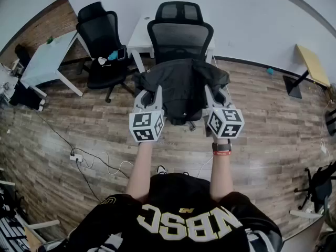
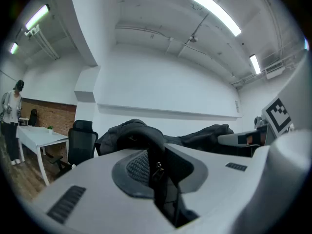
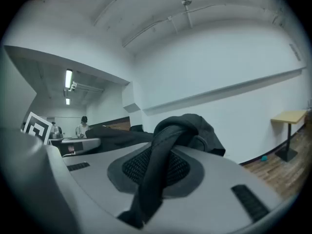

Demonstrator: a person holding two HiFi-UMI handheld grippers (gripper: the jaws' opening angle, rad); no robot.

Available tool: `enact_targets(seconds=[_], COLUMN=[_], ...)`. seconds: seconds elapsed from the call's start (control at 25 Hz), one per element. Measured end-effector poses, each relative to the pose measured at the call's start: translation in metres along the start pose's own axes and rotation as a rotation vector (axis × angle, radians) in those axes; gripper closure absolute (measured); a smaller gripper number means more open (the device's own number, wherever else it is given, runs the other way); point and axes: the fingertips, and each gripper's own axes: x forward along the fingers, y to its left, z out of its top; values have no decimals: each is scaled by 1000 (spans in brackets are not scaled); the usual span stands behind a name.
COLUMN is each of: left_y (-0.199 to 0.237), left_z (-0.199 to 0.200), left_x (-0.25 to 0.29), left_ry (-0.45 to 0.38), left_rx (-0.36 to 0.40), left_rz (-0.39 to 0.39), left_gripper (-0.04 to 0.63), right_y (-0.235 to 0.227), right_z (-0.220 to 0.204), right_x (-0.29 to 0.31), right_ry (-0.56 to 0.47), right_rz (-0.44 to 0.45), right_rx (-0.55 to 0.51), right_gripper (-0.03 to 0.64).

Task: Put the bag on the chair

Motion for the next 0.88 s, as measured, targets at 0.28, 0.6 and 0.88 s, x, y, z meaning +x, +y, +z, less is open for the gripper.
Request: enact_targets(seconds=[0.28,0.6,0.88], left_y=[-14,-13,15], left_z=[-10,-29,-42], left_x=[-9,-7,47], left_ry=[-15,12,14], left_rx=[-4,8,-15], left_rz=[15,15,-9], left_gripper=[529,529,529], right_y=[-8,-14,-24], right_z=[-7,-22,-32], right_x=[-20,-13,39], right_ry=[-92,-72,-32], right_rz=[-21,-27,-54], right_rx=[-98,-86,-118], right_gripper=[552,546,548])
